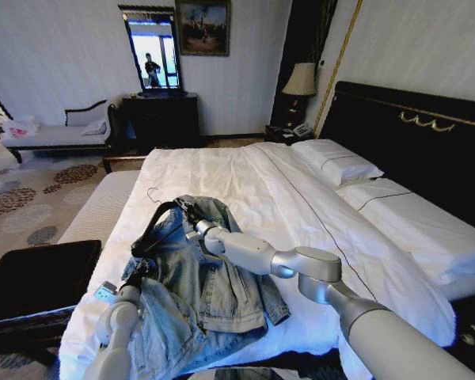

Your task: Pick up the clothes from the bed and hang them on the clothes hanger.

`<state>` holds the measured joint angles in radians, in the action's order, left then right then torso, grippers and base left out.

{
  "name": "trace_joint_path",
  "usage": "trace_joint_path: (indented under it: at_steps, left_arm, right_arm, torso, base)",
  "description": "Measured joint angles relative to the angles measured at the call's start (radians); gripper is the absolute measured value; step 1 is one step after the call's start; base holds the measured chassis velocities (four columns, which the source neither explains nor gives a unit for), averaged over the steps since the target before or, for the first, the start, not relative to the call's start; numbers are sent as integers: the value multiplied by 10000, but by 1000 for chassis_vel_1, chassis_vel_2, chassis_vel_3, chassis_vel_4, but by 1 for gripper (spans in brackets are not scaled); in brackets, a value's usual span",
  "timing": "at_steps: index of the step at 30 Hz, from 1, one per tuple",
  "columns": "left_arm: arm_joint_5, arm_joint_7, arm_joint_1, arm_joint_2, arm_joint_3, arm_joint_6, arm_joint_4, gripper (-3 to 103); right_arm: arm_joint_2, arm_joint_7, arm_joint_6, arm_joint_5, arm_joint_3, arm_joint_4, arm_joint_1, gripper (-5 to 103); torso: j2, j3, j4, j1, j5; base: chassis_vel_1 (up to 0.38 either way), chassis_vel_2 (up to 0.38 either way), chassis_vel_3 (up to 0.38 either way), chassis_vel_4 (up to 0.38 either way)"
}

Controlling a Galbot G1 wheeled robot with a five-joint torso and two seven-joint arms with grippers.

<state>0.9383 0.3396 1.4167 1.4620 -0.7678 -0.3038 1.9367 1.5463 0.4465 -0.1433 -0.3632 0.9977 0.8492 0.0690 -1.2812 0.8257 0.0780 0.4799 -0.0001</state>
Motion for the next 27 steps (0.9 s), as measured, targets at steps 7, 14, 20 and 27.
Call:
trace_joint_path:
  at_steps: [7, 14, 20, 27]
  left_arm:
    - [-2, -105, 136, 0, -168, 87, 102, 0]
    - [47, -102, 318, 69, -505, 271, 393, 0]
    - [183, -77, 365, 13, -1063, 388, 830, 0]
    - [624, 4, 405, -330, -1454, 233, 2489, 0]
  right_arm:
    - [-14, 67, -48, 35, 34, -4, 9, 25]
    - [-24, 100, -109, 40, 45, -56, 6, 25]
    - [-5, 140, -251, 43, 119, -32, 64, 25]
    - [23, 198, -457, 1, 192, -90, 71, 25]
  torso:
    - [0, 0, 0, 0, 0]
    - [0, 0, 0, 0, 0]
    - [0, 0, 0, 0, 0]
    - [0, 0, 0, 0, 1]
  base:
    - [0, 0, 0, 0]
    - [0, 0, 0, 0]
    - [0, 0, 0, 0]
    - [0, 0, 0, 0]
